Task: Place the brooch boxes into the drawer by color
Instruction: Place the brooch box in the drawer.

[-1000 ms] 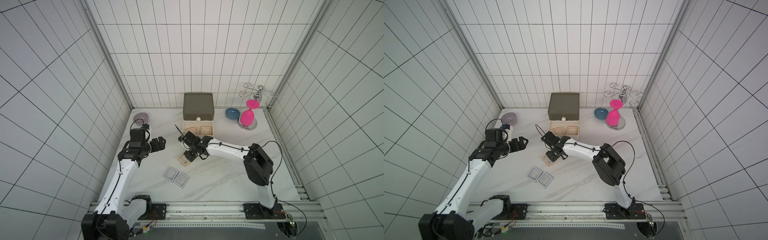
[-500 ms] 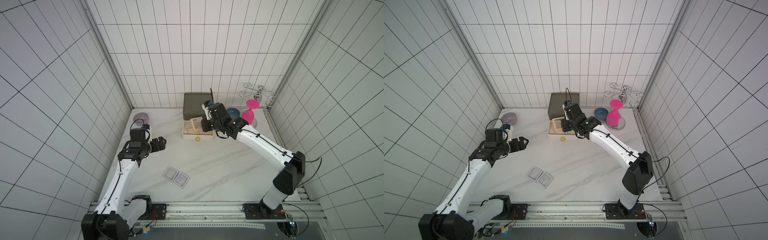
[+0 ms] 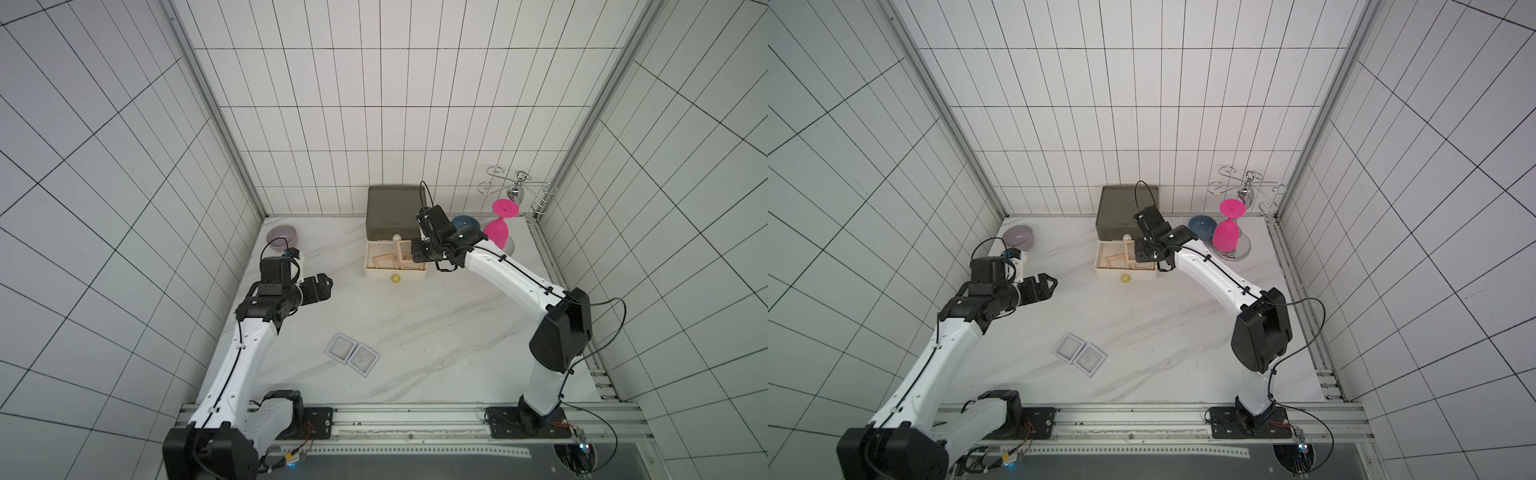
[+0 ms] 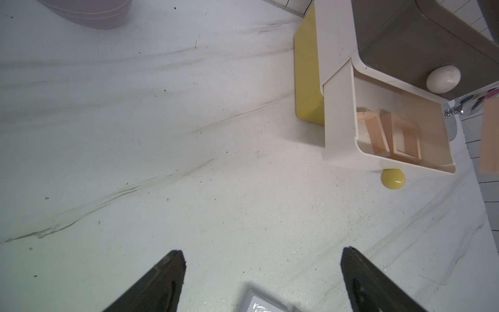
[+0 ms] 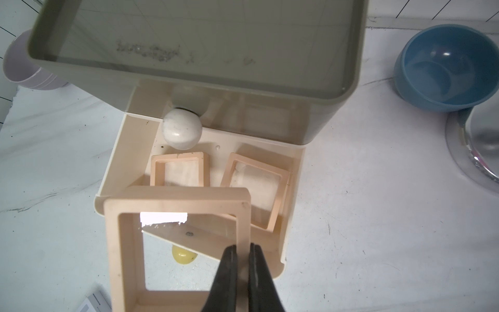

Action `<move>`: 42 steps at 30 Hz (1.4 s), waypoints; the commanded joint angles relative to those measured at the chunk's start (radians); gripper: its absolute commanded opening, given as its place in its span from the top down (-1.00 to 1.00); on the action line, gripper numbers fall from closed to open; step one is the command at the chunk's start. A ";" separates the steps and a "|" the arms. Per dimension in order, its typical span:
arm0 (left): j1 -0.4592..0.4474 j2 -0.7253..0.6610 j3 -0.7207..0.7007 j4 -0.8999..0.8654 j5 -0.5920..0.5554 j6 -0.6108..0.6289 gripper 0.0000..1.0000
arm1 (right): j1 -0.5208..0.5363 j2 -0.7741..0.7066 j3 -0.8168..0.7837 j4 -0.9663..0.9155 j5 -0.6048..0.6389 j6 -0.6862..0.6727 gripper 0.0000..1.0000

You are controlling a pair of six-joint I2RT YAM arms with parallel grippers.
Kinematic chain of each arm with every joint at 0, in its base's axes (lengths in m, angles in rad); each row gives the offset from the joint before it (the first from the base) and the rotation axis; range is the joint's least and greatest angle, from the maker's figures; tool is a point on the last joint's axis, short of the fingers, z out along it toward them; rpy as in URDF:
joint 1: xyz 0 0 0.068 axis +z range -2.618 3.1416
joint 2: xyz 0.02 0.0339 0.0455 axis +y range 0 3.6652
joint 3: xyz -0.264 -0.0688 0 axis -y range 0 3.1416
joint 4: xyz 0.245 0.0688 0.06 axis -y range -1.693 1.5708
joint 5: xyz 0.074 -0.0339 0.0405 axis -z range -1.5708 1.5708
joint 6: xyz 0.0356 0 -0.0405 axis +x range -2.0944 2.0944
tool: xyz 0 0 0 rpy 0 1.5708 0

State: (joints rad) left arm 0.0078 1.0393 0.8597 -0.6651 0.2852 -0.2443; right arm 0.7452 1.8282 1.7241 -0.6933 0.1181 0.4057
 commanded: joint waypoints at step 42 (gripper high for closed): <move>0.000 0.018 -0.004 0.022 0.021 0.011 -0.88 | -0.046 -0.095 -0.139 0.146 -0.074 0.034 0.64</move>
State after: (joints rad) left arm 0.0078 1.0550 0.8597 -0.6624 0.2966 -0.2436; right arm 0.7063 1.8553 1.6691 -0.6052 0.0956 0.4179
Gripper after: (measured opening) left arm 0.942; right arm 0.203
